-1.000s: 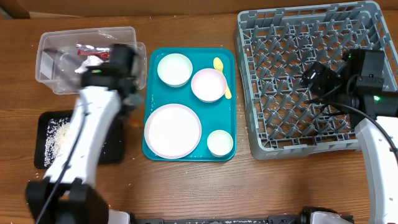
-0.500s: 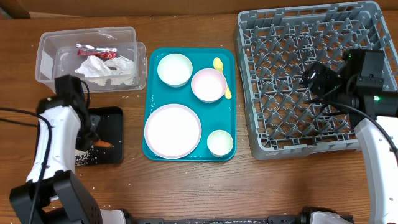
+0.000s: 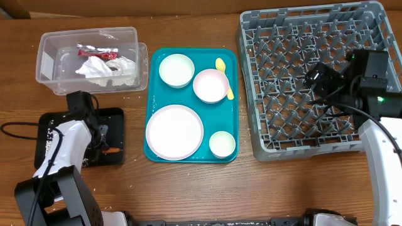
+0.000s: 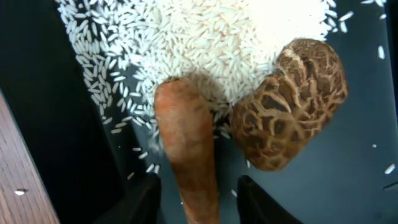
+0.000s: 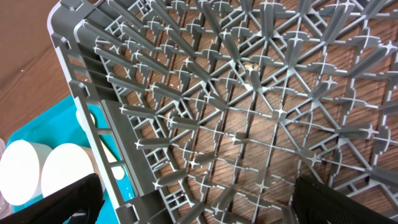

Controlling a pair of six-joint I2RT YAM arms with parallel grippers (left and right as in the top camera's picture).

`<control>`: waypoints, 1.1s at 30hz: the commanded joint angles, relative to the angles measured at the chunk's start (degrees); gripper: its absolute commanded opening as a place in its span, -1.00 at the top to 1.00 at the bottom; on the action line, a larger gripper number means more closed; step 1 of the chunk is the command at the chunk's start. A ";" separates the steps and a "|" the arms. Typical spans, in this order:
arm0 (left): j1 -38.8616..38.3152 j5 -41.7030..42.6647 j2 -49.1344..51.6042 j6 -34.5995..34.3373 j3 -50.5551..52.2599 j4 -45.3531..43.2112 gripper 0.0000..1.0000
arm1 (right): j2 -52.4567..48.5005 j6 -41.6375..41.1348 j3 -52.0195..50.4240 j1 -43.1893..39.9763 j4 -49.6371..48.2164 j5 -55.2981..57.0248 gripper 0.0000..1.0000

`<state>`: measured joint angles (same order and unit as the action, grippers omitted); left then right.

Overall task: Sort waste into correct bins and load items into the dishwasher
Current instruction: 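Reach the left gripper to the white cup on the teal tray and grasp it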

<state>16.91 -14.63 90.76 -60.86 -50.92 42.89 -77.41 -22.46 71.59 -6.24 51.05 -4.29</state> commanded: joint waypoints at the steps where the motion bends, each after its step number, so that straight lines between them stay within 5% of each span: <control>1: 0.04 -0.79 -0.13 4.72 -0.61 -0.09 0.07 | 0.98 0.17 1.49 -0.11 -0.11 -0.24 -1.00; 7: -0.07 5.84 -0.15 26.80 -10.88 4.20 0.22 | 0.98 0.17 1.49 -0.11 -0.17 -0.24 -1.00; 14: -4.24 38.38 -0.13 58.12 -24.35 4.81 -0.06 | 0.98 0.15 1.49 -0.11 -0.37 -0.26 -1.00; 19: -16.00 40.98 0.31 66.25 -24.48 4.61 -0.24 | 0.98 0.13 1.49 -0.11 -0.39 -0.26 -1.00; 26: -33.46 32.35 4.96 68.91 -24.61 -0.66 -0.59 | 0.98 0.13 1.49 -0.11 -0.37 -0.26 -1.00; 33: -42.38 30.25 10.97 71.71 -27.50 -0.50 -0.57 | 0.98 0.11 1.49 -0.11 -0.11 -0.28 -1.00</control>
<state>-23.33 17.58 99.37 7.60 -75.53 41.69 -77.41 -22.44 71.59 -6.24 51.05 -4.29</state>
